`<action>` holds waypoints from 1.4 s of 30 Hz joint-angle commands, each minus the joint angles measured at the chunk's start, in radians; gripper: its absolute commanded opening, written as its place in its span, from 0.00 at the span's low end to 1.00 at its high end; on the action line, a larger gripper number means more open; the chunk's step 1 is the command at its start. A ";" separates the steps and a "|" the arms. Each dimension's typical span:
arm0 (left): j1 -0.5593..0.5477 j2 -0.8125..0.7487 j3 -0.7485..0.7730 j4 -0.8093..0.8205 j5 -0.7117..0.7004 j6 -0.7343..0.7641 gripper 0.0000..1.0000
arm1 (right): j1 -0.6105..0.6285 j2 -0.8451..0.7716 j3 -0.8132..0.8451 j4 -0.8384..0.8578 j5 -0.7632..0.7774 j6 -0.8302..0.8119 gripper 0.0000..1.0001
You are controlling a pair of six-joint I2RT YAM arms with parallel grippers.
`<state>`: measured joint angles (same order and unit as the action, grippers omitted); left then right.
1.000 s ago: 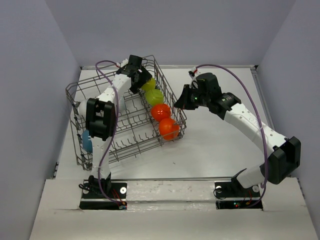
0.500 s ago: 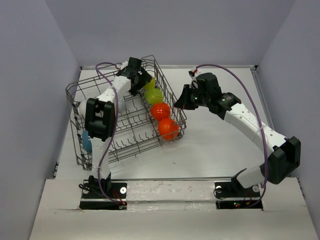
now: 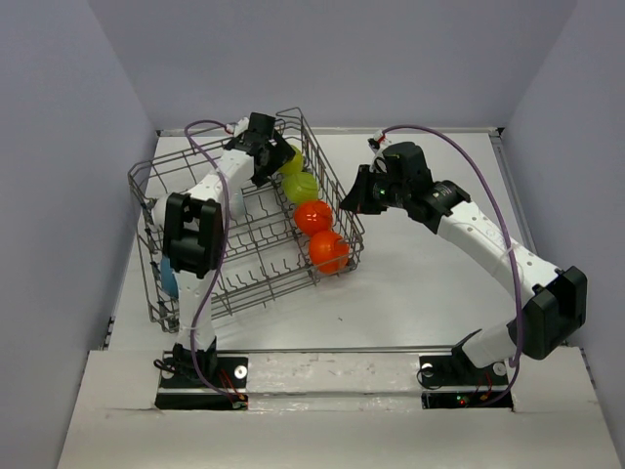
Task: Load the bowls into the dish rack
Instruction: Move the bowl to the dish rack.
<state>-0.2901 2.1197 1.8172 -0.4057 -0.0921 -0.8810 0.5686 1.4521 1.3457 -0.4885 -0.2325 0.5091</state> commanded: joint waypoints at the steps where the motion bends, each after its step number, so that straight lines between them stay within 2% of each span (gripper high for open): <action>1: 0.052 -0.113 0.007 0.234 -0.117 0.071 0.99 | -0.009 0.008 0.010 -0.091 0.019 -0.064 0.02; 10: 0.051 -0.144 0.007 0.301 -0.061 0.111 0.99 | -0.009 0.013 0.017 -0.093 0.019 -0.060 0.02; 24: 0.022 -0.219 0.001 0.374 -0.055 0.198 0.99 | -0.009 0.007 0.013 -0.091 0.028 -0.058 0.02; 34: 0.003 -0.357 -0.021 0.347 -0.116 0.277 0.99 | -0.009 0.005 0.010 -0.091 0.036 -0.052 0.02; 42: 0.000 -0.581 -0.203 0.340 -0.256 0.274 0.99 | -0.009 -0.013 -0.026 -0.073 0.061 -0.011 0.02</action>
<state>-0.2943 1.6543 1.6978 -0.0898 -0.2352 -0.6277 0.5686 1.4528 1.3464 -0.4915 -0.2111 0.5163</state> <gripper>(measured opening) 0.989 0.114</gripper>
